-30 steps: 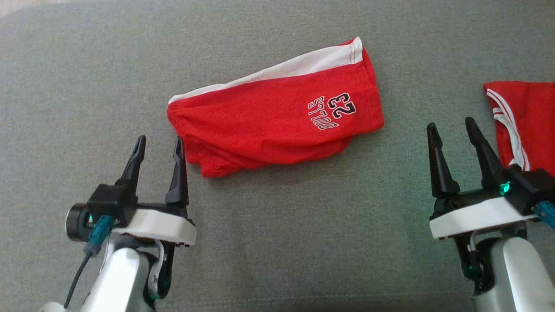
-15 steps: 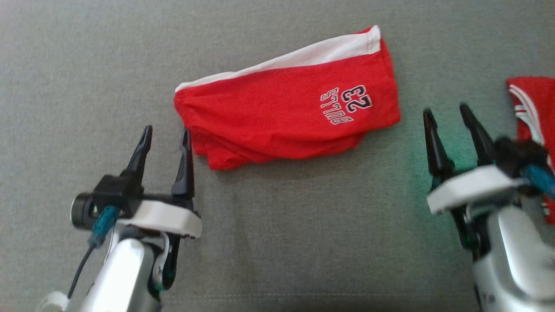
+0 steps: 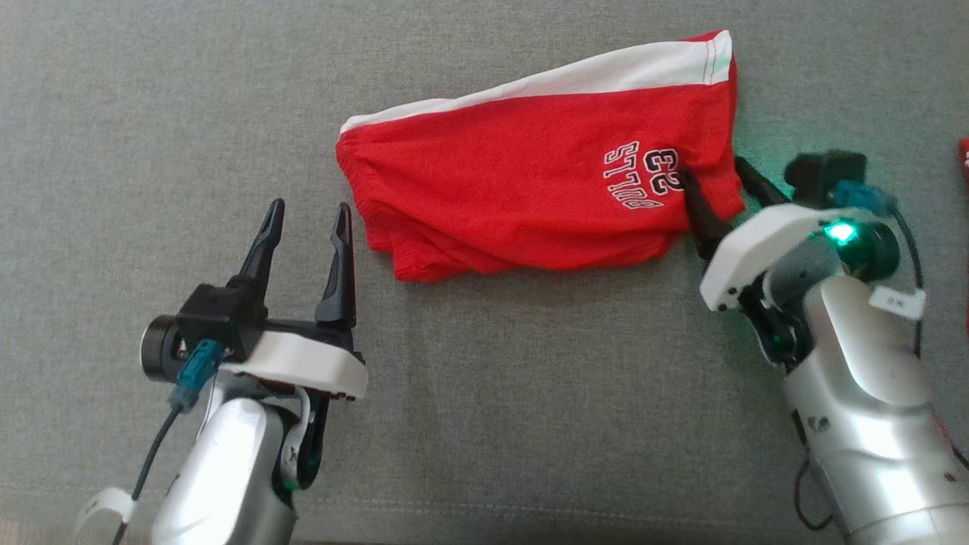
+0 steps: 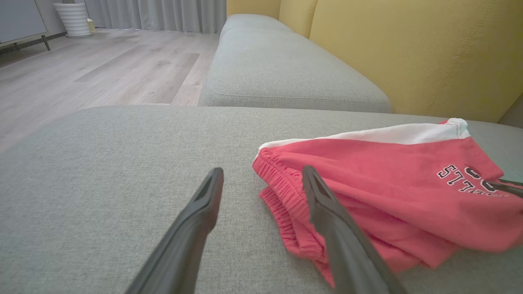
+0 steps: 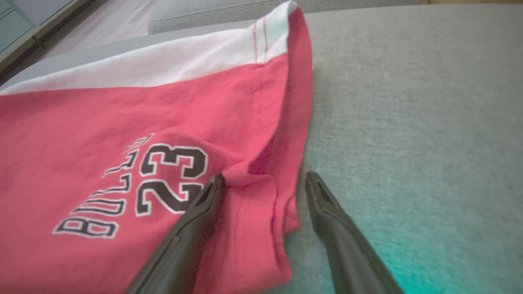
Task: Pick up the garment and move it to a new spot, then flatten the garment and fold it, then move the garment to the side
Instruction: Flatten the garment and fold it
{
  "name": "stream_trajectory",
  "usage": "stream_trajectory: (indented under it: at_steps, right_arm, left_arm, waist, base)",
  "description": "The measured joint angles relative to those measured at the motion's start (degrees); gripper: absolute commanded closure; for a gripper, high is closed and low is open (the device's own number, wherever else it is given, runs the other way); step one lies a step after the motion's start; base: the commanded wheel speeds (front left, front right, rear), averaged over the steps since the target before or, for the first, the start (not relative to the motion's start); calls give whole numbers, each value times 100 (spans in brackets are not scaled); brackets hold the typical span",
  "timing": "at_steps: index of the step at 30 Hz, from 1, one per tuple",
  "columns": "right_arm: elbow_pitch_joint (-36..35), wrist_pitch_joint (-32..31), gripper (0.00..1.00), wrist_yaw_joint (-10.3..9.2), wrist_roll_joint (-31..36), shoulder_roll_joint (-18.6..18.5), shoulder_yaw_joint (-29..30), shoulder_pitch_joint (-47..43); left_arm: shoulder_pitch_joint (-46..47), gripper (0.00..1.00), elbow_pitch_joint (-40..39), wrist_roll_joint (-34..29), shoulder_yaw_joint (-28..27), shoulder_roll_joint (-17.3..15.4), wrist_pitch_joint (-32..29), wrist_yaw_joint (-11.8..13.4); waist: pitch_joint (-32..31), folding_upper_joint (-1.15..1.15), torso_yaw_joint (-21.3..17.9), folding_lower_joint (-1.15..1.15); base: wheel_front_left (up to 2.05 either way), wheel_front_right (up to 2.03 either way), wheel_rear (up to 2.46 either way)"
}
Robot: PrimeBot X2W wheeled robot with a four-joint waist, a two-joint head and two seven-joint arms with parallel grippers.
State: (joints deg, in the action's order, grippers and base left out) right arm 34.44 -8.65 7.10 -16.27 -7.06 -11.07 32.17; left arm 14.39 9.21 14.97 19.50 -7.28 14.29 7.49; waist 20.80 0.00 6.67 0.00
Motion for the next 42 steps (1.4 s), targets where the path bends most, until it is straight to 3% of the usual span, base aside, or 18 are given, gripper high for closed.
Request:
stream_trajectory:
  at_steps: [1, 3, 4, 14, 29, 37, 42]
  right_arm:
    - [22, -83, 24, 0, -84, 7, -68, 60]
    - [25, -208, 88, 0, -349, 42, -216, 87]
    - [25, -260, 100, 0, -443, 63, -289, 87]
    - [-133, 55, 100, 0, -644, 107, -335, -216]
    - [-1304, 571, 100, 0, -745, 327, 409, -2206]
    - [-1503, 446, 100, 0, -601, 361, 642, -2221]
    - [-1972, 127, 100, 0, -413, 359, 325, -1908]
  left_arm:
    - [0, 0, 3, 0, -4, 2, 1, 0]
    - [-1, 0, 4, 0, -11, 3, 1, 0]
    - [0, 0, 4, 0, -13, 4, 1, 0]
    - [-2, 0, 2, -13, -26, 4, 1, -22]
    - [-186, 0, -55, -18, -84, -74, -1, 12]
    - [-212, 0, -93, 9, -64, -107, -15, 14]
    - [-219, 0, -91, 33, -26, -102, -15, 14]
  waist:
    - [-5, 0, -3, 0]
    - [-18, 0, -14, 0]
    - [-24, 0, -25, 0]
    - [-110, 0, -158, 0]
    - [-454, 0, -495, 0]
    - [-554, 0, -522, 0]
    - [-631, 0, -426, 0]
  base:
    - [0, 0, 0]
    - [0, 0, 0]
    - [0, 0, 0]
    - [0, 0, 0]
    - [0, 0, 0]
    - [0, 0, 0]
    - [0, 0, 0]
